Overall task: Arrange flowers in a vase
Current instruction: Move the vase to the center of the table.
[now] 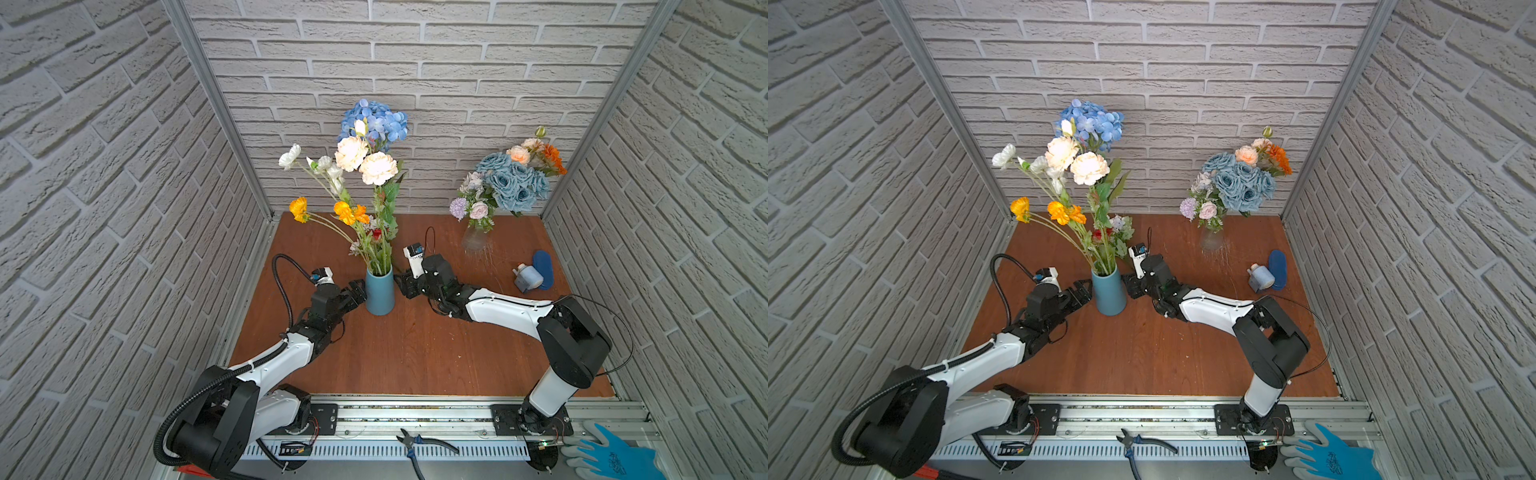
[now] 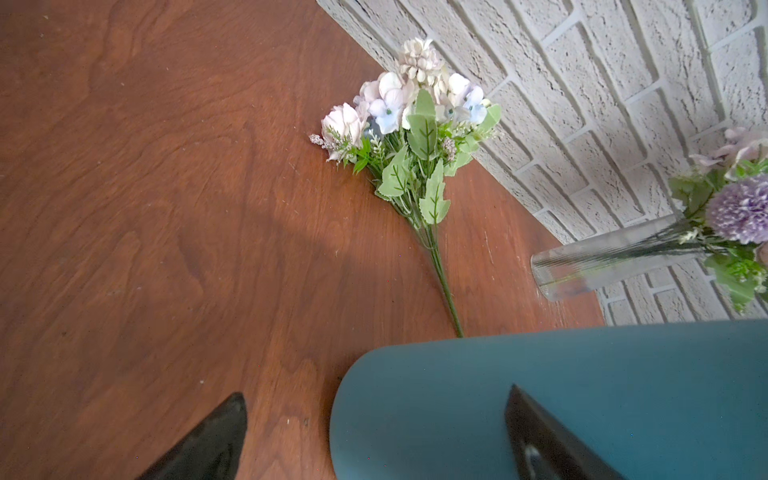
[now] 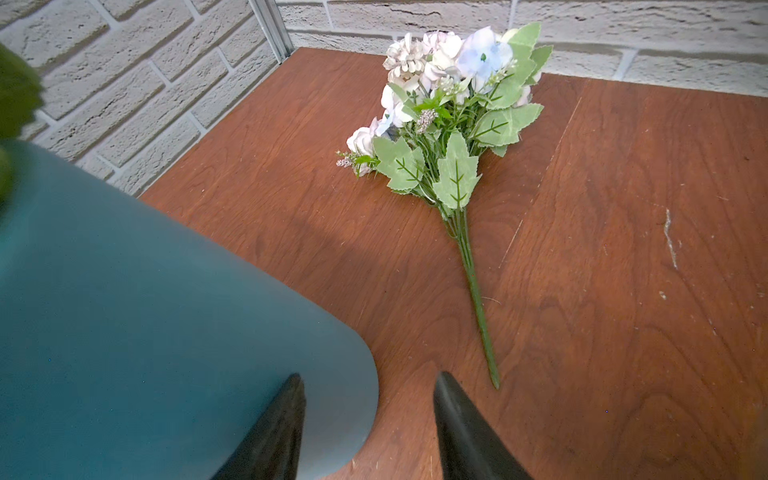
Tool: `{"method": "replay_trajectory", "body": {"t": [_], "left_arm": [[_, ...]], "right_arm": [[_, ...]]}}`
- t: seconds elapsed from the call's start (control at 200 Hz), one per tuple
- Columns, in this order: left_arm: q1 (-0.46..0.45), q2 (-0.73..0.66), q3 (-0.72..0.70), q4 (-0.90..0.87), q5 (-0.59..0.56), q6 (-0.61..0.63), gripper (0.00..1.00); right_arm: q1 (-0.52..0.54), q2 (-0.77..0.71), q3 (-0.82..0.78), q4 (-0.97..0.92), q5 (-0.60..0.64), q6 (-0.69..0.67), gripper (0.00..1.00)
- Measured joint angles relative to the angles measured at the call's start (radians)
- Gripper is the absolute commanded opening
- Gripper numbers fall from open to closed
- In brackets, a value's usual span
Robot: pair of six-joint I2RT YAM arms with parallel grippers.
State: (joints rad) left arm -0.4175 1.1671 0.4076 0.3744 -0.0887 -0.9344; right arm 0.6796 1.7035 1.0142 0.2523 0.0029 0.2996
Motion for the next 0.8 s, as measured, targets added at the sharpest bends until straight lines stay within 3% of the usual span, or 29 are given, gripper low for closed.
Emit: {"method": "replay_trajectory", "body": {"t": [0.335,0.535,0.8], "left_arm": [[0.005,0.009,0.034,-0.023,-0.024,0.046,0.98],[0.035,-0.056,0.034,-0.085,-0.027,0.073,0.98],[0.139,-0.167,0.034,-0.140,0.003,0.109,0.98]], "right_arm": [[0.008,-0.006,-0.072,0.034,-0.032,0.010,0.51],[0.023,-0.042,-0.072,-0.028,-0.007,0.002,0.51],[-0.027,0.016,0.169,-0.309,0.027,-0.101,0.52]]}}
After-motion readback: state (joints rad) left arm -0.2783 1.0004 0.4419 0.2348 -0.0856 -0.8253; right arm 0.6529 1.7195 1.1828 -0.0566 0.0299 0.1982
